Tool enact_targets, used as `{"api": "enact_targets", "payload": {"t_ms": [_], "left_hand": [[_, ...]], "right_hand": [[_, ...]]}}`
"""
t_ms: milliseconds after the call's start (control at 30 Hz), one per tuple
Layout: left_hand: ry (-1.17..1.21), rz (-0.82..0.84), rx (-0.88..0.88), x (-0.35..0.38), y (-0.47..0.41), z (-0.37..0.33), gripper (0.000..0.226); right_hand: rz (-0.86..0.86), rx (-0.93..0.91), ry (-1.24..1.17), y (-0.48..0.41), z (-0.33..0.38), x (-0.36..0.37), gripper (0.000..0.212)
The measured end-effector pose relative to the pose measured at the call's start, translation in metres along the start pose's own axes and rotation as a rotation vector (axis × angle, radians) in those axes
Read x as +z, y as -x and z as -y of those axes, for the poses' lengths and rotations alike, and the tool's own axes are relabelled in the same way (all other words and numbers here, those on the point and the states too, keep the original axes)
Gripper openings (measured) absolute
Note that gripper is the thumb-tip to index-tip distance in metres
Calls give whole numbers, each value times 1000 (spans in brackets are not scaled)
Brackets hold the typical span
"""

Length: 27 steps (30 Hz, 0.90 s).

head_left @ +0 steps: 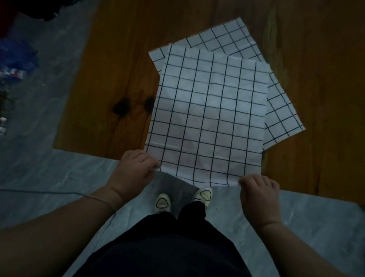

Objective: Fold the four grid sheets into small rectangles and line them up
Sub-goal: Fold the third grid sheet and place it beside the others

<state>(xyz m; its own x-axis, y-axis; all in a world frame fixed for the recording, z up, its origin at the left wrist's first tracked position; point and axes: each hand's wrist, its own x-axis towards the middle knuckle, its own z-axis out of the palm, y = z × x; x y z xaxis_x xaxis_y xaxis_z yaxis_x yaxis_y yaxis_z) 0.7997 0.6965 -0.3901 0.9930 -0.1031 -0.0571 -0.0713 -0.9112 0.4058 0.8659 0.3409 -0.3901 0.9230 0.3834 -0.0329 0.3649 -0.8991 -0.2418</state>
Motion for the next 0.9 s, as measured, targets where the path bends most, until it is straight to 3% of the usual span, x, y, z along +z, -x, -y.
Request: {"api": "enact_targets", "payload": {"t_ms": [300,400,433,600,700,900], "left_hand": [[183,-200,144,-51,0,-10,19],[222,-276,167,-74,-19,-14,20],[232,-287,156,-82,-27,-16,21],[351,-336,16,-116,-79,-25,12],[421,-208,-201,-131,-123,-25,14],[473,-125,-352,-138,-210,-10,8]], "right_hand": [[-204,1,-188,10,8,-57,17],[-283,24,-185,-3,14,-85,5],[-304,30,-188,-11,16,-94,12],[-332,36,-240,-70,11,-113,14],[-286,49,-276,-116,0,-113,10],[-189,84,-261,-213,-11,-116,10]]}}
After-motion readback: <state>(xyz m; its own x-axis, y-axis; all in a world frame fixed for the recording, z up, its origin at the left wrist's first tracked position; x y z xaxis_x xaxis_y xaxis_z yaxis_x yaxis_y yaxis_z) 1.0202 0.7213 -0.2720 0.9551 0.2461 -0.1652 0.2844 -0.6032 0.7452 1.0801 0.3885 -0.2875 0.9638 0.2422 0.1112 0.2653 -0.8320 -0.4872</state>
